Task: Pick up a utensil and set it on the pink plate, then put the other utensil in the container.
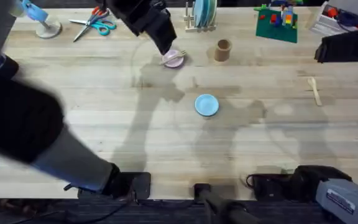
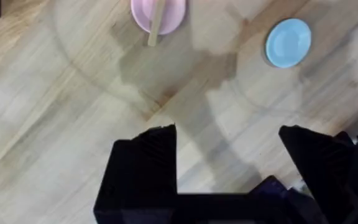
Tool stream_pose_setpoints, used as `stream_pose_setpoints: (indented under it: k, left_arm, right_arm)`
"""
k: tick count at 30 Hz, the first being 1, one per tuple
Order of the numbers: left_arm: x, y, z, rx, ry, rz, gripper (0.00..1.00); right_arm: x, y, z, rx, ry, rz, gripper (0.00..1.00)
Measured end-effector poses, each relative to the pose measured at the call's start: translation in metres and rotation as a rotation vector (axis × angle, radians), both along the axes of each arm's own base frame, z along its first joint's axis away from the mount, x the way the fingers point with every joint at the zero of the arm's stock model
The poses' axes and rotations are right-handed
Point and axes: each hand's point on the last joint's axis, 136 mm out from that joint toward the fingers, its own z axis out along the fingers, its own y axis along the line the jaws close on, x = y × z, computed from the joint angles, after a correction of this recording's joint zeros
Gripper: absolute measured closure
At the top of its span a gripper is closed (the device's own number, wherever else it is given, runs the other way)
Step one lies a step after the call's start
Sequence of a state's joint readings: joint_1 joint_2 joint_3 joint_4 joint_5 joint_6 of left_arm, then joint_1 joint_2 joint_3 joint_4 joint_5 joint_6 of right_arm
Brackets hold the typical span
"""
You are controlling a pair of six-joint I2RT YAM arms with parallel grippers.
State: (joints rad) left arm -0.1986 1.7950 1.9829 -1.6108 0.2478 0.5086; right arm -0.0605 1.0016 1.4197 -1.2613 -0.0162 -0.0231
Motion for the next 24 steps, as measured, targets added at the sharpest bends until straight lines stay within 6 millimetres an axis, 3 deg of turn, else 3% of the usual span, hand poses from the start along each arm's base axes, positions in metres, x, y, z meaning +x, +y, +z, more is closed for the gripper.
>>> stream_pose_setpoints:
  k: [5,11,12,14,18,24]
  left_arm:
    - [-0.041,0.008,0.016,-0.020,-0.068,0.039,0.005]
    - [-0.086,0.020,0.055,-0.066,-0.238,0.117,0.006]
    - [-0.106,0.027,0.072,-0.088,-0.334,0.163,0.006]
    - [-0.127,0.037,0.078,-0.107,-0.422,0.226,0.006]
    - [-0.138,0.043,0.073,-0.116,-0.467,0.269,0.007]
    - [-0.141,0.045,0.068,-0.126,-0.493,0.290,0.008]
  right_arm:
    - [0.000,0.000,0.000,0.000,0.000,0.000,0.008]
    - [0.000,0.000,0.000,0.000,0.000,0.000,0.007]
    - [-0.001,0.000,-0.001,0.000,0.005,0.000,0.007]
    - [-0.005,-0.001,-0.004,-0.008,0.026,-0.003,0.007]
    - [-0.010,-0.011,-0.013,-0.057,0.093,-0.014,0.008]
    - [-0.001,-0.031,-0.035,-0.091,0.216,-0.045,0.045]
